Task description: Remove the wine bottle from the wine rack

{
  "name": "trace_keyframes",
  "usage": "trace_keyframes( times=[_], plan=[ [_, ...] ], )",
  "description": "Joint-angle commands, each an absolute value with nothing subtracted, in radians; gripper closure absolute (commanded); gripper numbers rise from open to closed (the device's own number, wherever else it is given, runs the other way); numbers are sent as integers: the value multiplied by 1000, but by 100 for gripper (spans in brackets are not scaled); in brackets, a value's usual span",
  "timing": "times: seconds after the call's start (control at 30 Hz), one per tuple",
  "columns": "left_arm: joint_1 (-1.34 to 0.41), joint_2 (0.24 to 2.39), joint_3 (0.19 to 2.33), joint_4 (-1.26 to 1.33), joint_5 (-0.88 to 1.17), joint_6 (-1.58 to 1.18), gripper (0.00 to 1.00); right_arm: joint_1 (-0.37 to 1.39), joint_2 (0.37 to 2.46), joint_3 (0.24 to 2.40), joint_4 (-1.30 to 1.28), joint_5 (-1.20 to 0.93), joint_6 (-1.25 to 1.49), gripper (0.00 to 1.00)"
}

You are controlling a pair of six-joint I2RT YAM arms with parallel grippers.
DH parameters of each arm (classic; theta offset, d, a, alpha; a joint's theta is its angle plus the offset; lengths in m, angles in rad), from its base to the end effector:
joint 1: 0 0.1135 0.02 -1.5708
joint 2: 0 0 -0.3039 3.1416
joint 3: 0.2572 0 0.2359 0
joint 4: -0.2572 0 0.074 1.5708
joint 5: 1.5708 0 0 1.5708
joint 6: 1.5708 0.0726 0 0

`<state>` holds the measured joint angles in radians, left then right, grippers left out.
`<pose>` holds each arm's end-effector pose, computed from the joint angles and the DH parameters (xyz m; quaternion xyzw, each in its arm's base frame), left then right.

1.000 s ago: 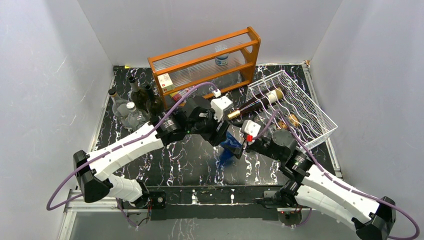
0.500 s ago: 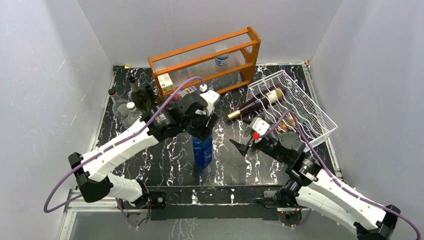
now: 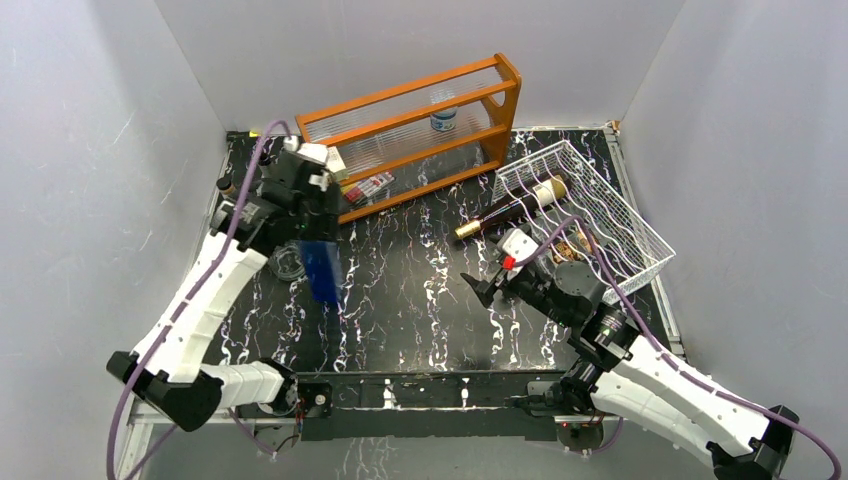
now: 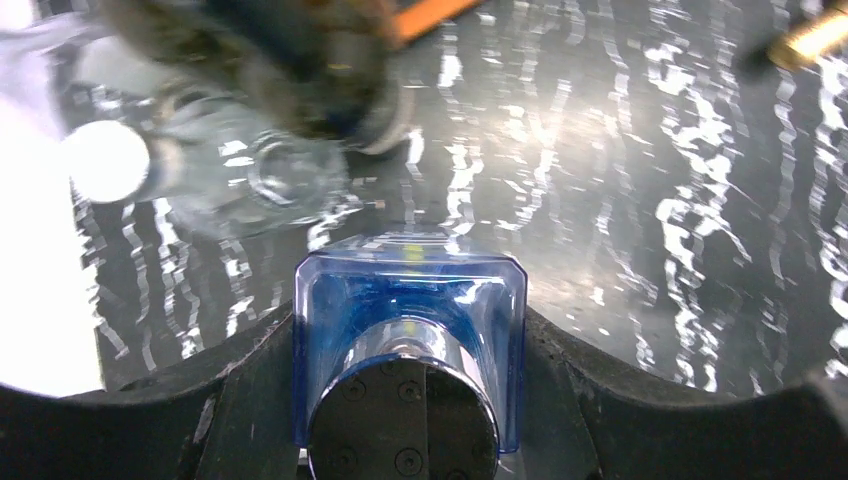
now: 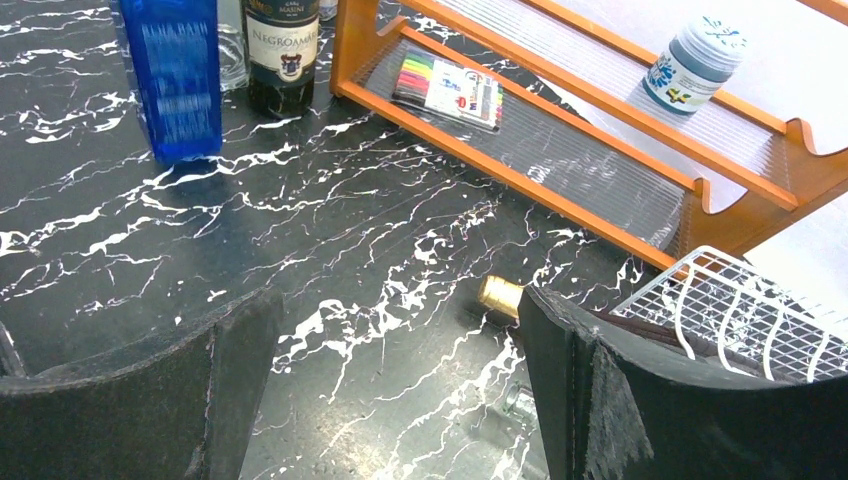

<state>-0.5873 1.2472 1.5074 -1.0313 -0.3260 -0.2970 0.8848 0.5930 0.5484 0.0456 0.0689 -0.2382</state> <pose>0.2050 -0.1085 0.4188 0.0690 0.9085 -0.0293 0.4111 0.0957 0.1090 0.3333 -0.3555 0.6109 0.2015 0.6781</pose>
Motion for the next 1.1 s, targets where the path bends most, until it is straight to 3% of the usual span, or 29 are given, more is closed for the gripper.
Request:
trace_keyframes(
  times=[0.0,0.3,0.83,1.07],
  plan=[
    [-416,1181,1555,-1052,-364,-212,100,884,599,598,80,80,-241,2],
    [-297,1131,1504,-1051,-397,-238,100,883,620,626,59,87,-291,2],
    [67,1052,1363,-869,-491,-309,100,883,641,656,42,-18,-281,2],
    [193,1171,1457,-803,-323,-399,100,883,634,652,35,-45,-276,2]
  ],
)
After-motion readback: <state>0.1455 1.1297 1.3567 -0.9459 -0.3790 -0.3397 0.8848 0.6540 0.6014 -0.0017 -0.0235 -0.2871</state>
